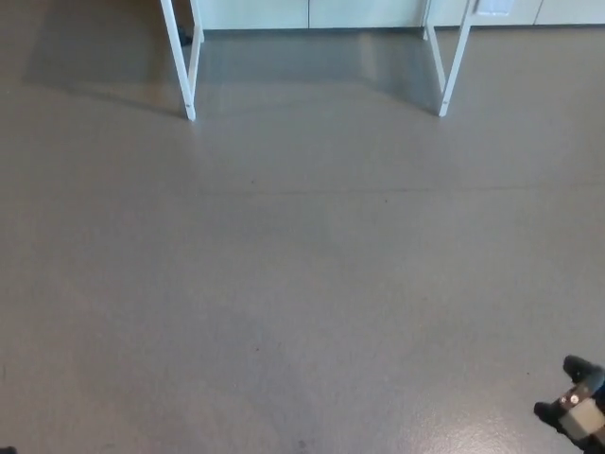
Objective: The robot walk up to a desk on which a bottle is kept on the left hand side and a container is kept on the right hand side. The robot uses its left hand to pick up the bottle and places it in the container.
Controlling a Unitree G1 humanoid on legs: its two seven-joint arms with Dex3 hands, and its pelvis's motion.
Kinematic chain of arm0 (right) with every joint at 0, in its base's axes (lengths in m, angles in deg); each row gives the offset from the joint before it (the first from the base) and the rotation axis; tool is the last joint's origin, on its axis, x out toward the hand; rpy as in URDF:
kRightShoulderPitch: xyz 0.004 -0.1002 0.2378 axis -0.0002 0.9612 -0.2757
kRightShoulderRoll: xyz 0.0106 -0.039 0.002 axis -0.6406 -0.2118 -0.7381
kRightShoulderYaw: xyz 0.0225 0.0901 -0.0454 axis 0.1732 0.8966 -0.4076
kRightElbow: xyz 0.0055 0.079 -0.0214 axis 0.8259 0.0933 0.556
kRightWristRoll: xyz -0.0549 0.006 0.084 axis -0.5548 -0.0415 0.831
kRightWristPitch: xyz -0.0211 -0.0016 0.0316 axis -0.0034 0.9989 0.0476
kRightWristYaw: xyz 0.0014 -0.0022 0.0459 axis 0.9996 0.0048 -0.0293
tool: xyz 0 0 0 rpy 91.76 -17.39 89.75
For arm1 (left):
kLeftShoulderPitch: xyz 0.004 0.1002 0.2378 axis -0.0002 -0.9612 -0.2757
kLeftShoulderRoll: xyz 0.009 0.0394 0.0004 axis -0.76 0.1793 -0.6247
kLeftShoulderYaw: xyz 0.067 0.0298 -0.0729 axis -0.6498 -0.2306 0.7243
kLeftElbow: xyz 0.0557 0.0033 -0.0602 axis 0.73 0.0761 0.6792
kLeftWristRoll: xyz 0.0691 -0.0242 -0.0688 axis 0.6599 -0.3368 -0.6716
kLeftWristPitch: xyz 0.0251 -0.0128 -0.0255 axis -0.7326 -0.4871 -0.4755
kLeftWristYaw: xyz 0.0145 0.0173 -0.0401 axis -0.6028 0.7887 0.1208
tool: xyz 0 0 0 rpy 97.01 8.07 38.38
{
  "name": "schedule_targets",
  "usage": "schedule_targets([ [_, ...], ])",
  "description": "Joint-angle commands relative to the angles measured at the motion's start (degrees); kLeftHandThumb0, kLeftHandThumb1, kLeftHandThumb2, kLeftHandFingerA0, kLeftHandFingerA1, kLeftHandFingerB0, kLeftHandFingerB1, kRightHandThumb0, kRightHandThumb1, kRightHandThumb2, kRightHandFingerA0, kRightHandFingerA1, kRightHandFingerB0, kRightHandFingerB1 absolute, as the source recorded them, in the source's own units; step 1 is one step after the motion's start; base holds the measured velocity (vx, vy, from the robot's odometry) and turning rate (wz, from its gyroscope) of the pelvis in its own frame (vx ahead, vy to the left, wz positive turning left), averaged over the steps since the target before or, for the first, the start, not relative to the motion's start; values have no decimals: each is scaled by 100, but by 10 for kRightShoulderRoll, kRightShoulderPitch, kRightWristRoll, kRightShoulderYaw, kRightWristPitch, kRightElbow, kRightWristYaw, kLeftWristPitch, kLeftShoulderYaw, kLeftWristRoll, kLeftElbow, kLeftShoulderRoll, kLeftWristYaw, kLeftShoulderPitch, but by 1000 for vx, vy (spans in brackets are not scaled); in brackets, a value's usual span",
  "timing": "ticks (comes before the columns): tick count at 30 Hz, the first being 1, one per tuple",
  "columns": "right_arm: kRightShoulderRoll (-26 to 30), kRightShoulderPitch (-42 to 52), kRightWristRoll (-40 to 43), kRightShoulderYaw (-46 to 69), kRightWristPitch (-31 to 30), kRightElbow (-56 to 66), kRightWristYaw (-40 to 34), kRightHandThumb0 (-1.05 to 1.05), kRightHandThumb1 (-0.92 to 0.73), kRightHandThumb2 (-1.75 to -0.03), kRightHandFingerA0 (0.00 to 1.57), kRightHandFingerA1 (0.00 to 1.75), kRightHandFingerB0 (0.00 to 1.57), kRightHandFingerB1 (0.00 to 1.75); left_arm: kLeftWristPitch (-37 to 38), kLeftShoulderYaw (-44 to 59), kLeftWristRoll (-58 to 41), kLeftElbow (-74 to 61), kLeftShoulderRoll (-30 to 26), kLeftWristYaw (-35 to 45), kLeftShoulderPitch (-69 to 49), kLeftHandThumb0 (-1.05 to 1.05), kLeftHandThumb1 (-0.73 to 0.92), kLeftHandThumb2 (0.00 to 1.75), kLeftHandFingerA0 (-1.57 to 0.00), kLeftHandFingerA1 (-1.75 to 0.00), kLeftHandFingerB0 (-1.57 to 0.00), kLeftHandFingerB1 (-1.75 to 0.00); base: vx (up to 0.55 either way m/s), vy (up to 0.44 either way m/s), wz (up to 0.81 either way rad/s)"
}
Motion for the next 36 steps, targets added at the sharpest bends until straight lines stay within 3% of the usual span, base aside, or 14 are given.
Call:
schedule_targets([
  [1,-3,-17,167,123,-87,-7,58,-66,-92,-169,0,76,0,0,-55,116,-151,43,-29,133,26,-17,62,59,-41,-41,-34,-34,0,0,0],
  [6,-4,-16,154,133,-84,-10,57,-60,-92,-174,0,42,0,0,-52,120,-138,43,-25,146,26,-18,65,59,-39,-40,-31,-32,0,0,0],
  [10,-8,-8,149,136,-79,-4,67,-65,-92,-175,0,58,0,0,-52,126,-132,49,-25,144,29,-15,63,58,-44,-41,-34,-33,0,0,0],
  [12,-9,3,138,127,-68,0,74,-67,-92,-175,0,62,0,13,-47,125,-130,58,-28,171,29,-9,48,89,-24,-53,-14,-46,0,0,0],
  [14,-8,6,131,119,-61,-1,74,-40,-92,-175,0,57,0,0,-45,123,-129,63,-30,180,30,-6,46,88,-24,-52,-14,-47,-4,-4,8],
  [15,-8,8,131,119,-61,-2,76,-20,-92,-175,0,11,0,0,-44,123,-128,67,-31,185,29,-4,65,60,-29,-34,-25,-29,-5,1,-19],
  [21,-3,7,121,102,-64,-19,71,50,-92,-175,0,43,0,0,-39,114,-129,76,-34,210,17,2,45,88,-21,-51,-17,-47,-177,-26,13],
  [22,0,6,111,89,-58,-22,76,70,-92,-175,0,0,0,0,-34,113,-129,76,-33,214,14,3,44,87,-22,-51,-18,-48,42,10,-7],
  [29,8,13,70,33,-3,-25,58,93,-92,-173,0,0,0,0,-27,109,-130,77,-36,233,12,4,43,87,-18,-50,-16,-47,160,228,-5],
  [30,8,13,68,29,-2,-24,57,96,-92,-169,0,0,0,0,-28,108,-129,78,-36,235,13,5,61,58,-28,-33,-26,-29,233,521,-10],
  [31,10,12,64,20,2,-23,52,102,-92,-171,0,10,0,0,-30,106,-129,80,-38,235,16,3,45,88,-17,-50,-17,-47,226,510,13],
  [33,10,11,63,16,4,-22,49,102,-92,-171,0,10,0,0,-32,106,-129,81,-39,233,20,3,45,88,-17,-50,-17,-47,258,225,8],
  [34,9,9,68,16,4,-23,46,95,-92,-172,0,0,0,0,-32,105,-130,81,-39,236,21,4,64,59,-30,-33,-26,-29,247,148,2],
  [36,8,8,75,19,0,-23,45,90,-92,-174,0,0,0,0,-31,103,-128,82,-41,237,21,4,66,59,-29,-33,-25,-28,279,96,5],
])
